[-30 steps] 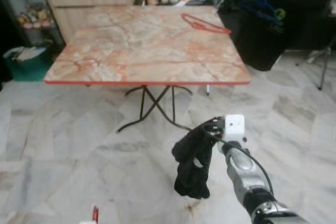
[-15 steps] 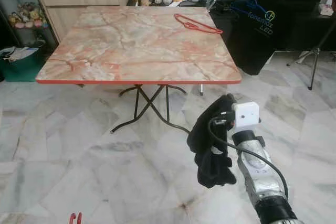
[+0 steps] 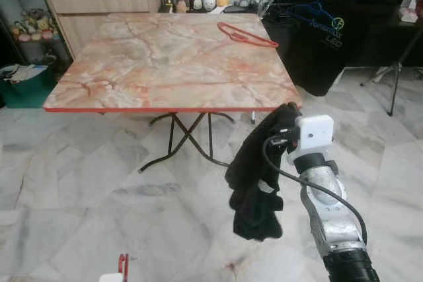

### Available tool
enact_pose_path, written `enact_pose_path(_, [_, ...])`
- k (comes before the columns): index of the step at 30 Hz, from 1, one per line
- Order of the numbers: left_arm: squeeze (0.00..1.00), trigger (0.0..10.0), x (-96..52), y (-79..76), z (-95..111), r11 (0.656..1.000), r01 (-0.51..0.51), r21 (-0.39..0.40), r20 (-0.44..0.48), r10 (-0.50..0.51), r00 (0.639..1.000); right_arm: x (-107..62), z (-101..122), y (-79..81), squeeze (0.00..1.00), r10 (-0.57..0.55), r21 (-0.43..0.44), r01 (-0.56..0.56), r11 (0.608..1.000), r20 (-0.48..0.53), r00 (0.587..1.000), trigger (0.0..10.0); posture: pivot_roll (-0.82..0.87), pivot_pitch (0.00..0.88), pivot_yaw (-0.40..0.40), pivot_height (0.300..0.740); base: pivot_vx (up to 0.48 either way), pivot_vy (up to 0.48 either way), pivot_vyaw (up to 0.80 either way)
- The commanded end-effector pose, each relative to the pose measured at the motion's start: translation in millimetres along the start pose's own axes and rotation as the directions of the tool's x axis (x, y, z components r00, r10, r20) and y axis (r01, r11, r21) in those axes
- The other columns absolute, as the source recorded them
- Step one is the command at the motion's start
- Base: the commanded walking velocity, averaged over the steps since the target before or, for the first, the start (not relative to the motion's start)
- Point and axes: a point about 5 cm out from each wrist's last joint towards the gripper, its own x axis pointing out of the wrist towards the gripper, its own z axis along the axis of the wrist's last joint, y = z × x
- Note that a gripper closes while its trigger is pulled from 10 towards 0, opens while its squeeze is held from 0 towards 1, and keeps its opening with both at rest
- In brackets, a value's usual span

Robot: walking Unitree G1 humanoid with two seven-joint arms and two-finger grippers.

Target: Hang hanger

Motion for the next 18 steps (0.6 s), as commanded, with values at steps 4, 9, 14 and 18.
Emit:
enact_pose_path(4, [0.0,10.0,-0.3,3.4,1.0,1.0,0.003,0.01,-0.001,-0.003,1.0,13.2,29.1,0.8,0.0,0.0,0.008,-0.001,1.0,0.097,0.995,10.0,0.01,0.0,-0.025,0.74,0.368,0.0,0.0])
enact_pose_path(9, [0.0,10.0,0.8,2.5,5.0,1.0,-0.002,0.005,0.008,0.002,1.0,23.0,42.0,2.6,0.0,0.015,0.006,-0.016,1.0,0.111,0.994,10.0,0.01,0.0,-0.027,0.74,0.37,0.0,0.0])
enact_pose_path(14, [0.0,10.0,0.9,2.5,5.2,1.0,-0.006,0.003,0.007,0.006,1.0,37.5,61.3,5.2,0.0,0.028,0.006,-0.029,1.0,0.155,0.988,10.0,0.01,0.0,-0.022,0.74,0.368,0.0,0.0])
enact_pose_path(18, [0.0,10.0,-0.2,4.5,1.2,1.0,-0.013,-0.003,-0.005,0.013,1.0,55.3,81.5,10.6,0.0,0.041,0.015,-0.045,0.999,0.218,0.975,10.0,0.0,0.0,-0.014,0.74,0.368,0.0,0.0])
